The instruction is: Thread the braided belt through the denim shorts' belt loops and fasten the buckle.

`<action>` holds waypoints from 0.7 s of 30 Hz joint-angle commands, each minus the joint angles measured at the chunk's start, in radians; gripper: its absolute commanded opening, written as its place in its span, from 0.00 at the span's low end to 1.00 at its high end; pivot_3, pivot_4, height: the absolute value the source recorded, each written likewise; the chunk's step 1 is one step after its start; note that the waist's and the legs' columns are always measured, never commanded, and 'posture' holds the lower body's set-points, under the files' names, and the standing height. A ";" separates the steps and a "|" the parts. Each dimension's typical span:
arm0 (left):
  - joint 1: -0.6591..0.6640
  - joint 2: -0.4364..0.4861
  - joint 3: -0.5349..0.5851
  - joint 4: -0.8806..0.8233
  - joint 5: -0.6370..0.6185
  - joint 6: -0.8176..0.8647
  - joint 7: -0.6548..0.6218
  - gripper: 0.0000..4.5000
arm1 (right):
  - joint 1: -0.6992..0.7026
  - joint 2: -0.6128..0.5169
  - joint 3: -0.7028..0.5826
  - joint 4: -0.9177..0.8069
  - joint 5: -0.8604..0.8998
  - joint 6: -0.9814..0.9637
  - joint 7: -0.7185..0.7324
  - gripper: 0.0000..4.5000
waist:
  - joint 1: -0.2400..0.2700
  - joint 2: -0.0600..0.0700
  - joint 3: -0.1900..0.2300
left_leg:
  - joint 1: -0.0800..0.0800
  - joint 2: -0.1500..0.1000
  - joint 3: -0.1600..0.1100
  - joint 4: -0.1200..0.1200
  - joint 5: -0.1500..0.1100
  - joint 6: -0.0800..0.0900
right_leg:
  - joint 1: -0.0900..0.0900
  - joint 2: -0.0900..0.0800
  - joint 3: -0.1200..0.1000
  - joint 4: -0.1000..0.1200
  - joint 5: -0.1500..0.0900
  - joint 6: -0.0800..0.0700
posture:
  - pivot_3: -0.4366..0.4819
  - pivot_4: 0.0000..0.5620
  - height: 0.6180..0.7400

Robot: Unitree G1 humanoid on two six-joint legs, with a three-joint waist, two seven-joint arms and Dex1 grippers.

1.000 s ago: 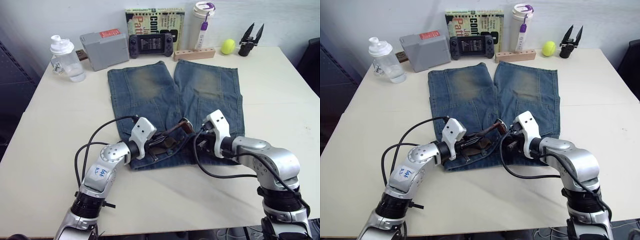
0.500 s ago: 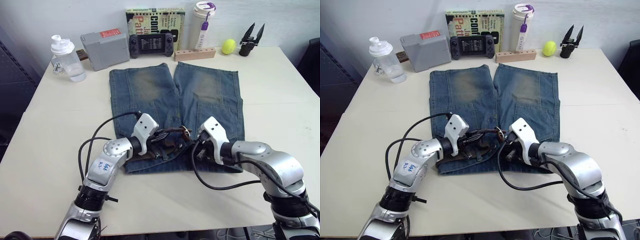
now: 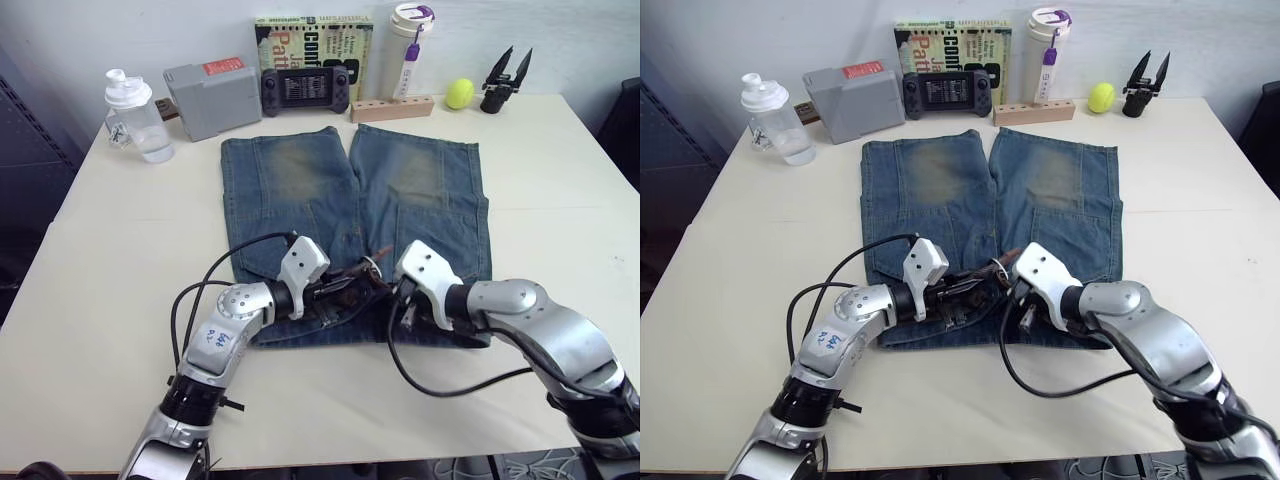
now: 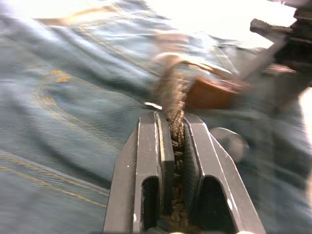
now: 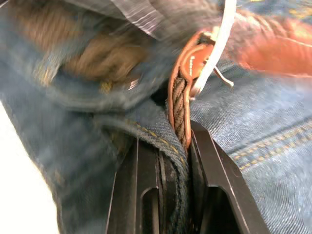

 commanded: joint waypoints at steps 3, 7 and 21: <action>-0.021 -0.018 0.004 -0.020 0.020 -0.086 0.014 0.01 | 0.025 -0.001 0.045 -0.017 -0.018 -0.093 0.071 0.01 | 0.000 0.000 0.000 | 0.000 0.000 0.000 0.000 0.000 0.000 | 0.000 0.000 0.000 0.000 0.000 0.000 | 0.48 0.27 0.85; 0.016 -0.018 -0.045 -0.052 0.009 -0.092 -0.045 0.01 | 0.011 0.039 0.032 -0.007 -0.018 -0.114 0.069 0.01 | -0.001 0.000 0.000 | 0.000 0.001 0.000 0.001 0.000 0.000 | 0.000 0.000 0.000 0.000 0.000 0.000 | 0.48 0.27 0.85; 0.026 -0.035 -0.040 -0.005 0.049 -0.125 -0.013 0.01 | 0.023 -0.035 -0.205 -0.071 0.110 -0.073 0.183 0.82 | 0.001 0.000 0.000 | 0.000 0.001 -0.001 0.001 0.000 0.000 | 0.000 0.000 0.000 0.000 0.000 0.000 | 0.48 0.27 0.85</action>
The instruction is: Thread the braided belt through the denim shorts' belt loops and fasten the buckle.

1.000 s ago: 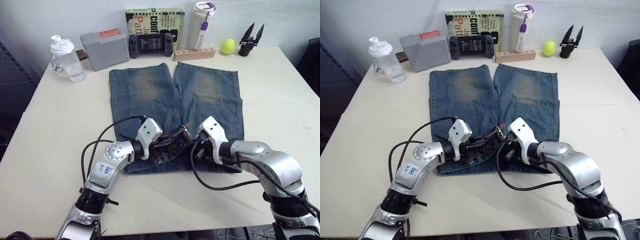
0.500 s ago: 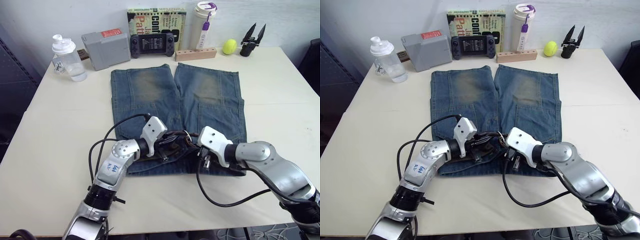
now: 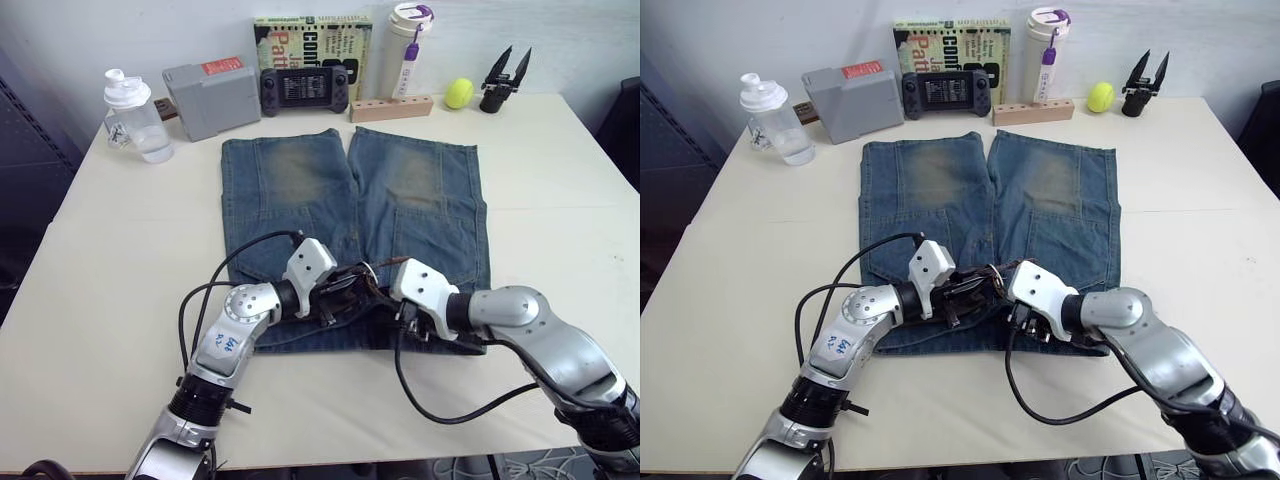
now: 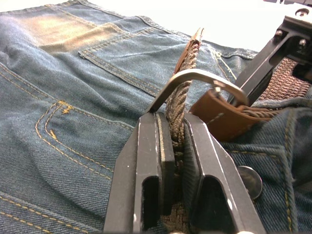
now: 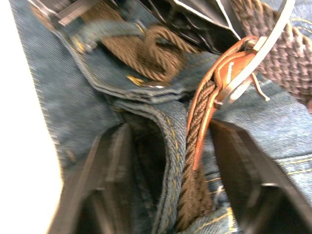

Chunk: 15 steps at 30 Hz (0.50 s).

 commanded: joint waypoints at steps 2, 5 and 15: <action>0.000 -0.010 -0.018 -0.013 0.006 -0.016 -0.001 0.01 | -0.047 -0.092 -0.262 -0.079 0.238 0.110 0.134 0.87 | 0.003 0.000 0.000 | 0.000 0.000 -0.003 0.001 0.000 0.000 | 0.000 0.000 0.000 0.000 0.000 0.000 | 0.48 0.27 0.85; 0.000 -0.009 -0.020 -0.013 0.007 -0.016 -0.001 0.01 | -0.093 -0.113 -0.315 -0.049 0.292 0.119 0.162 0.87 | 0.003 0.000 0.000 | 0.000 0.000 -0.006 0.001 0.000 0.001 | 0.001 -0.001 0.000 0.000 0.000 0.000 | 0.48 0.27 0.85; 0.003 -0.008 -0.025 -0.021 0.017 -0.024 -0.002 0.01 | -0.229 -0.154 0.036 0.286 -0.251 -0.459 0.149 0.87 | 0.001 0.000 0.000 | -0.001 -0.002 -0.001 0.001 0.000 0.001 | 0.001 -0.001 -0.001 -0.001 0.000 0.001 | 0.48 0.27 0.85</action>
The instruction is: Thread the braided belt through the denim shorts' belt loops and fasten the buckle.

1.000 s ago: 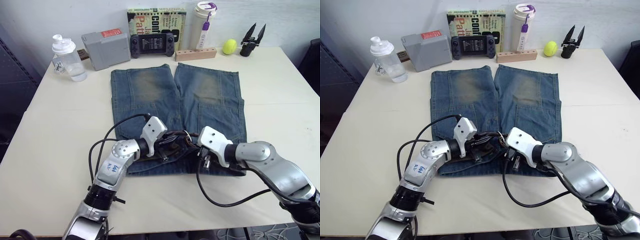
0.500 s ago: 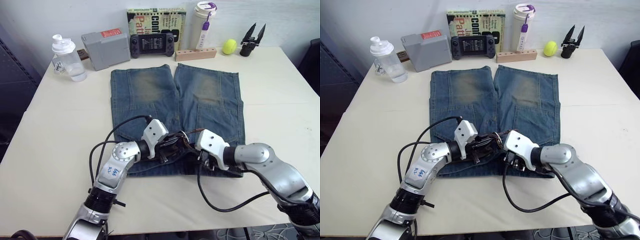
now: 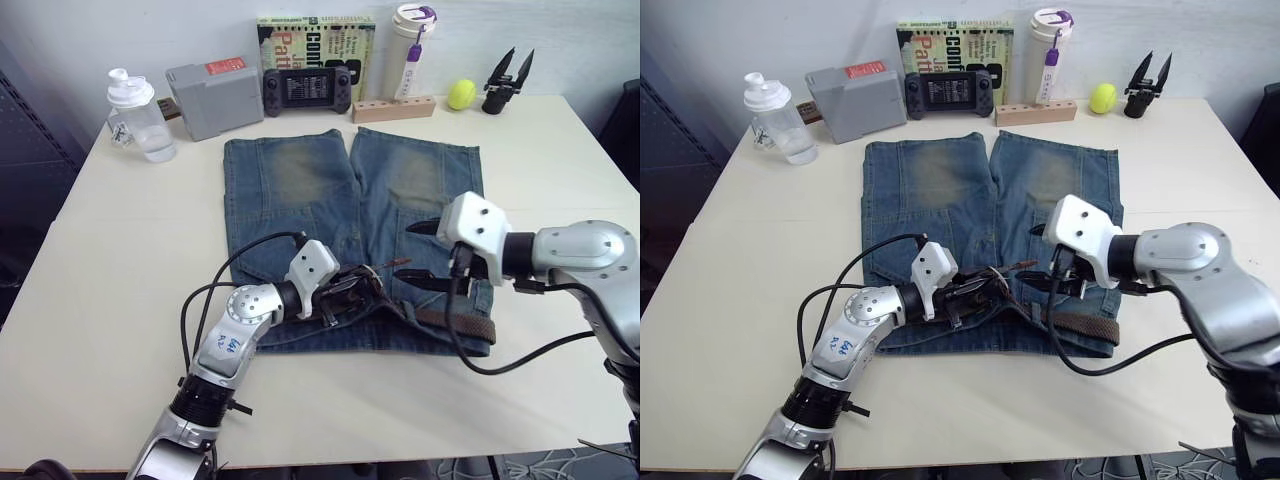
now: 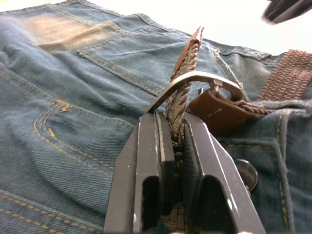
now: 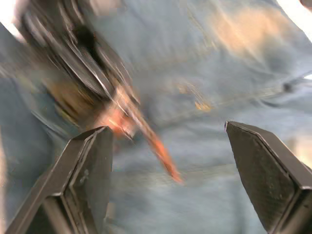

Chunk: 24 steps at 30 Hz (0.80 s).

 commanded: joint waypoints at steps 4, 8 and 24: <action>0.005 -0.002 -0.014 -0.031 0.008 -0.014 -0.001 0.01 | -0.047 0.037 0.059 0.113 -0.153 -0.209 0.015 0.87 | 0.000 0.000 0.000 | 0.000 0.001 0.000 0.000 0.000 0.000 | 0.000 0.001 0.000 0.001 0.000 0.000 | 0.48 0.27 0.85; 0.008 0.001 -0.014 -0.042 0.012 -0.011 0.000 0.01 | -0.058 0.070 0.067 0.144 -0.187 -0.243 0.021 0.73 | 0.001 0.000 0.000 | 0.000 0.001 0.000 0.001 0.000 0.000 | 0.000 0.001 0.000 0.001 0.000 0.000 | 0.48 0.27 0.85; -0.002 0.012 0.007 -0.033 0.018 -0.020 -0.003 0.53 | -0.022 0.115 0.047 0.085 -0.212 -0.186 0.041 0.00 | 0.000 0.000 0.000 | 0.000 0.001 0.000 0.001 0.000 0.000 | 0.000 0.001 0.000 0.001 0.000 0.000 | 0.48 0.27 0.85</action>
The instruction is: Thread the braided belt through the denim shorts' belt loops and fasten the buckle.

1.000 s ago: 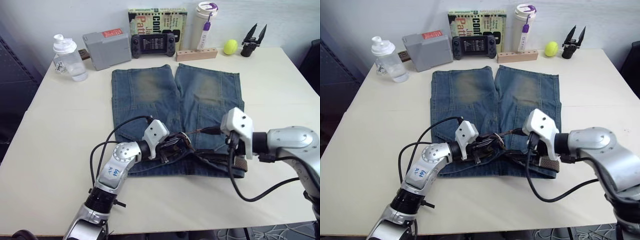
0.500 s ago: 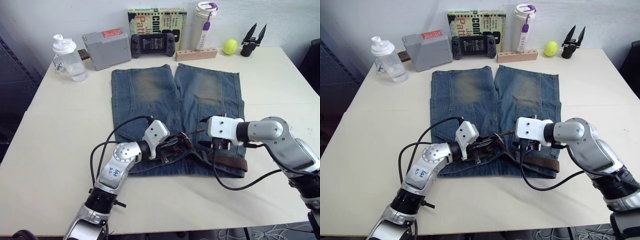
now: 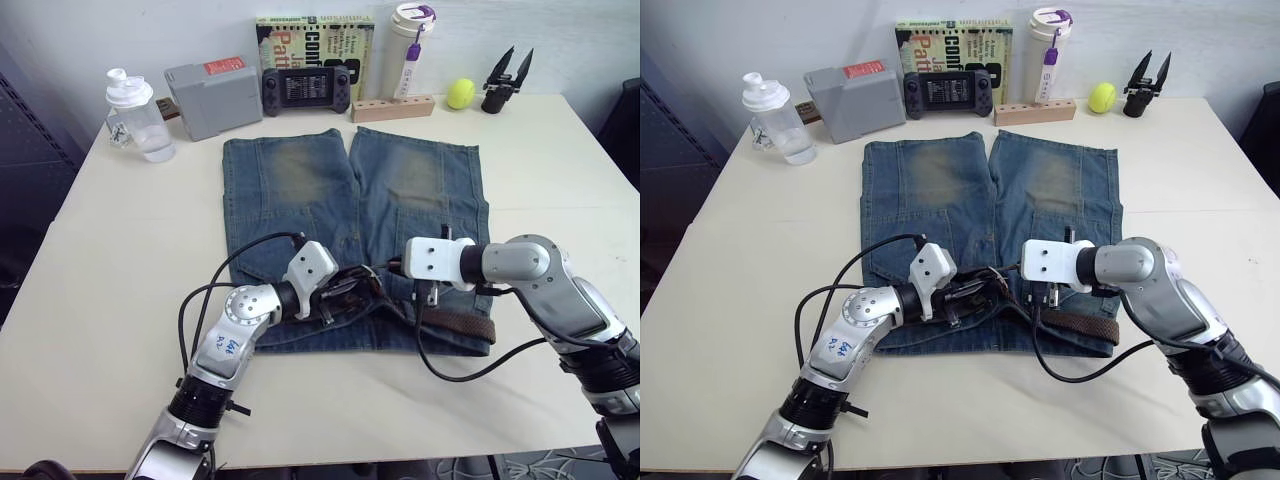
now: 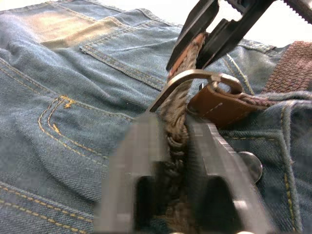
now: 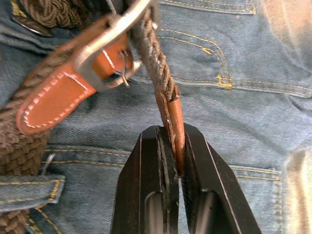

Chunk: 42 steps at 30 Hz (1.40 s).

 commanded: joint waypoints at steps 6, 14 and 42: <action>0.038 0.100 0.195 -0.095 -0.213 0.105 -0.103 0.81 | 0.039 -0.007 -0.079 -0.072 -0.019 0.030 -0.049 0.00 | -0.003 0.000 0.000 | 0.000 0.001 0.000 0.000 0.000 0.000 | 0.000 0.000 0.000 0.000 0.000 0.000 | 0.48 0.27 0.85; -0.017 0.181 0.371 0.089 -0.338 0.176 -0.130 0.62 | 0.092 0.002 -0.121 -0.108 -0.017 0.051 -0.093 0.00 | 0.003 0.000 0.000 | 0.000 -0.001 -0.001 0.001 0.000 0.000 | 0.000 -0.001 0.000 0.000 0.000 0.000 | 0.48 0.27 0.85; -0.056 0.286 0.163 0.308 -0.069 -0.116 -0.211 0.11 | 0.204 -0.116 -0.422 -0.081 0.148 -0.181 -0.101 0.00 | -0.002 0.000 0.000 | 0.003 0.000 0.003 -0.001 0.000 0.000 | 0.000 0.001 0.002 0.001 0.000 0.000 | 0.48 0.27 0.85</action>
